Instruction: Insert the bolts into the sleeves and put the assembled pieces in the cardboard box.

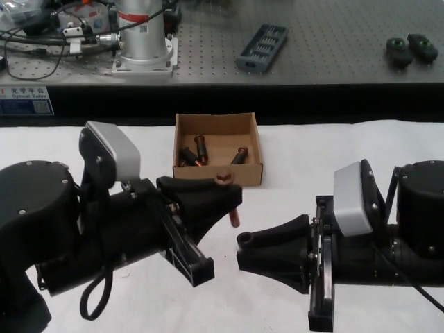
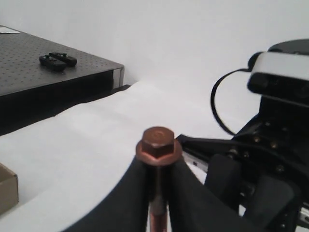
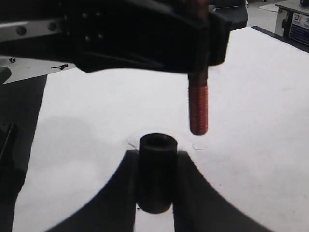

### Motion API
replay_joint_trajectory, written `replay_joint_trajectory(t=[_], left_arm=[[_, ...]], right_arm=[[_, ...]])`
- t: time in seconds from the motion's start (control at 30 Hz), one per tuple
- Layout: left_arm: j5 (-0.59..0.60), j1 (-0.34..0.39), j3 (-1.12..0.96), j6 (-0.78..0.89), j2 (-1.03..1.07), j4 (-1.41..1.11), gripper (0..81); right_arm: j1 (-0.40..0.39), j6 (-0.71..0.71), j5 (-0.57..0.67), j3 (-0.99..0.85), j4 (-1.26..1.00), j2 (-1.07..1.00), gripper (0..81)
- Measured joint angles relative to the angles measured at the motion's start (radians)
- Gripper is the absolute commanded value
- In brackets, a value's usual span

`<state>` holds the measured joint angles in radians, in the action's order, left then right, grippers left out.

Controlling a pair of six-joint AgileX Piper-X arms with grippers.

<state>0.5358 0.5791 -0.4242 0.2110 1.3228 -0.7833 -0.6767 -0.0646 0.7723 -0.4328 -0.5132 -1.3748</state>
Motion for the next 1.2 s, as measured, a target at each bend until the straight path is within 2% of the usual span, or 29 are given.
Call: replay_joint_trajectory(t=[0.17,0.53,1.0,1.2], left_arm=[[0.072,-0.009,0.0,0.08,0.0,-0.021,0.6],[0.266,-0.133,0.0,0.198,0.0,-0.043,0.6],[0.355,-0.134,0.0,0.236,0.0,-0.05,0.6],[0.358,-0.134,0.0,0.246,0.0,-0.09,0.6]], right_arm=[[0.0,0.001,0.005,0.0,0.0,0.0,4.4],[0.0,0.002,0.008,0.0,0.0,0.0,4.4],[0.0,0.065,0.01,0.0,-0.046,0.0,4.4],[0.0,0.104,0.016,0.01,-0.066,0.0,4.4]])
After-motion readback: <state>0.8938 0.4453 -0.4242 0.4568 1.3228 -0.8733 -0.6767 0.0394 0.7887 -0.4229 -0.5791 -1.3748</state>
